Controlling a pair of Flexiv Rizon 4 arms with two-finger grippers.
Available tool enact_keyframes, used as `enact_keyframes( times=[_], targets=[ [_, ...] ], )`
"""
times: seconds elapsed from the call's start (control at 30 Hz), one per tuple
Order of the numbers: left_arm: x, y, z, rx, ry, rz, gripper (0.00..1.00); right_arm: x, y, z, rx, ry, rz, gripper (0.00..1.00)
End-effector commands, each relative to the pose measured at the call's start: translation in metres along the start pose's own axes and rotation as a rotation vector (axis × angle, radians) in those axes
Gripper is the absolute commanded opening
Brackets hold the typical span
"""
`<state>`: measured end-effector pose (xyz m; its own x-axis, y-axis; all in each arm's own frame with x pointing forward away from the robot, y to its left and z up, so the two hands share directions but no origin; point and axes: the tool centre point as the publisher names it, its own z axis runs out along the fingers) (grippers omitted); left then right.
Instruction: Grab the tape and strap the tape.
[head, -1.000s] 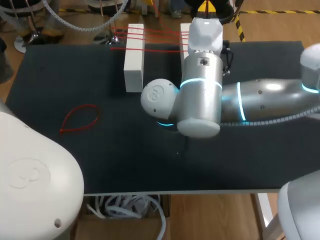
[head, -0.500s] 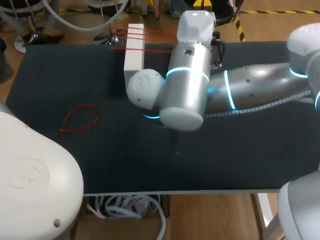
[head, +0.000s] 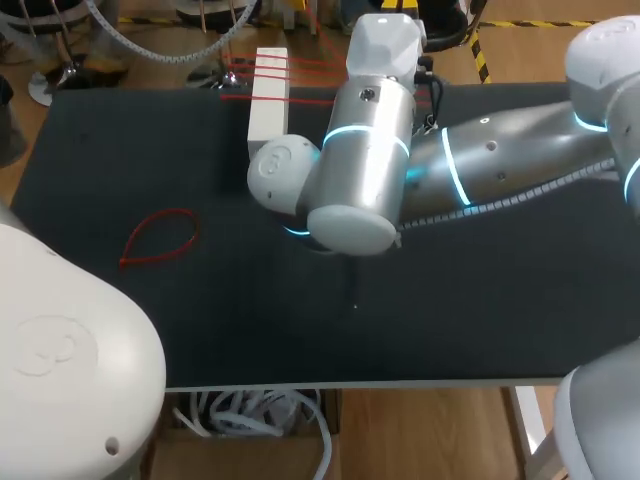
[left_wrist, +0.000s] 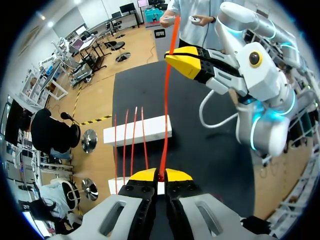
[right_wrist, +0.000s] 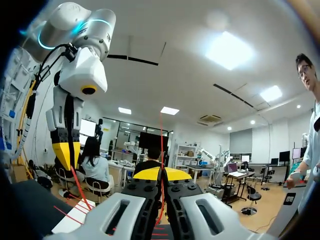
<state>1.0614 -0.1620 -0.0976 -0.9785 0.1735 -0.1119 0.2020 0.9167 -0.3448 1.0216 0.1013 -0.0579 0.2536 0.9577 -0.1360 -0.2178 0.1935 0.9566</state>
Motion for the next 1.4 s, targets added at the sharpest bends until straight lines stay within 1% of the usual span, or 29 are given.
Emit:
enact_keyframes(
  times=[0.03, 0.27, 0.3, 0.37, 0.4, 0.47, 0.5, 0.57, 0.63, 0.67, 0.73, 0.77, 0.8, 0.83, 0.87, 0.9, 0.93, 1.0, 1.03, 1.07, 1.1, 1.13, 1.17, 1.23, 1.27, 1.3, 1.4],
  targets=[
    [-0.001, 0.0, 0.0, -0.002, 0.003, 0.001, 0.0, -0.003, 0.002, 0.001, 0.004, 0.005, 0.001, 0.0],
    [-0.001, 0.0, 0.0, -0.002, 0.003, 0.001, 0.0, -0.003, 0.002, 0.001, 0.004, 0.005, 0.001, 0.0],
    [-0.001, 0.0, 0.0, -0.002, 0.003, 0.001, 0.0, -0.002, 0.003, 0.003, 0.047, 0.002, -0.041, 0.0],
    [-0.001, 0.0, 0.0, -0.002, 0.003, 0.001, 0.0, 0.002, 0.003, 0.007, 0.062, -0.027, -0.168, 0.0],
    [-0.001, 0.0, 0.0, -0.002, 0.003, 0.001, 0.0, 0.004, 0.003, 0.009, 0.08, -0.034, -0.206, 0.0],
    [-0.001, 0.0, 0.0, -0.002, 0.003, 0.001, 0.0, 0.006, 0.002, 0.012, 0.073, -0.058, -0.307, 0.0],
    [-0.001, 0.0, 0.0, -0.002, 0.003, 0.001, 0.0, 0.005, 0.002, 0.013, 0.077, -0.07, -0.323, 0.0],
    [-0.001, 0.0, 0.0, -0.002, 0.003, 0.001, 0.0, 0.006, 0.001, 0.015, 0.062, -0.084, -0.392, 0.0],
    [-0.001, 0.0, 0.0, -0.002, 0.003, 0.001, 0.0, 0.005, 0.001, 0.016, 0.022, -0.097, -0.452, 0.0],
    [-0.001, 0.0, 0.0, -0.002, 0.003, 0.001, 0.0, 0.005, 0.001, 0.015, 0.026, -0.087, -0.487, 0.0],
    [-0.001, 0.0, 0.0, -0.002, 0.003, 0.001, 0.0, 0.003, 0.0, 0.014, -0.014, -0.093, -0.547, 0.0],
    [-0.001, 0.0, 0.0, -0.002, 0.003, 0.001, 0.0, 0.001, 0.0, 0.014, -0.018, -0.081, -0.58, 0.0],
    [-0.001, 0.0, 0.0, -0.002, 0.003, 0.001, 0.0, -0.001, -0.001, 0.013, -0.049, -0.088, -0.604, 0.0],
    [-0.001, 0.0, 0.0, -0.002, 0.003, 0.001, 0.0, -0.002, -0.002, 0.012, -0.052, -0.077, -0.637, 0.0],
    [-0.001, 0.0, 0.0, -0.002, 0.003, 0.001, 0.0, -0.004, -0.004, 0.012, -0.075, -0.072, -0.661, 0.0],
    [-0.001, 0.0, 0.0, -0.002, 0.003, 0.001, 0.0, -0.006, -0.006, 0.011, -0.108, -0.09, -0.704, 0.0],
    [-0.001, 0.0, 0.0, -0.002, 0.003, 0.001, 0.0, -0.007, -0.008, 0.011, -0.109, -0.079, -0.74, 0.0],
    [-0.001, 0.0, 0.0, -0.002, 0.003, 0.001, 0.0, -0.01, -0.013, 0.01, -0.156, -0.093, -0.805, 0.0],
    [-0.001, 0.0, 0.0, -0.002, 0.003, 0.001, 0.0, -0.01, -0.015, 0.009, -0.15, -0.08, -0.833, 0.0],
    [-0.001, 0.0, 0.0, -0.002, 0.003, 0.001, 0.0, -0.011, -0.017, 0.009, -0.179, -0.096, -0.868, 0.0],
    [-0.001, 0.0, 0.0, -0.002, 0.003, 0.001, 0.0, -0.012, -0.019, 0.008, -0.19, -0.115, -0.902, 0.0],
    [-0.001, 0.0, 0.0, -0.002, 0.003, 0.001, 0.0, -0.012, -0.019, 0.008, -0.185, -0.109, -0.922, 0.0],
    [-0.001, 0.0, 0.0, -0.002, 0.003, 0.001, 0.0, -0.012, -0.021, 0.007, -0.198, -0.13, -0.956, 0.0],
    [-0.001, 0.0, 0.0, -0.002, 0.003, 0.001, 0.0, -0.011, -0.02, 0.005, -0.189, -0.132, -0.978, 0.0],
    [-0.001, 0.0, 0.0, -0.002, 0.003, 0.001, 0.0, -0.01, -0.02, 0.004, -0.188, -0.149, -1.008, 0.0],
    [-0.001, 0.0, 0.0, -0.002, 0.003, 0.001, 0.0, -0.009, -0.02, 0.003, -0.177, -0.143, -1.026, 0.0],
    [-0.001, 0.0, 0.0, -0.002, 0.003, 0.001, 0.0, -0.007, -0.02, 0.0, -0.158, -0.162, -1.089, 0.0]
  ],
)
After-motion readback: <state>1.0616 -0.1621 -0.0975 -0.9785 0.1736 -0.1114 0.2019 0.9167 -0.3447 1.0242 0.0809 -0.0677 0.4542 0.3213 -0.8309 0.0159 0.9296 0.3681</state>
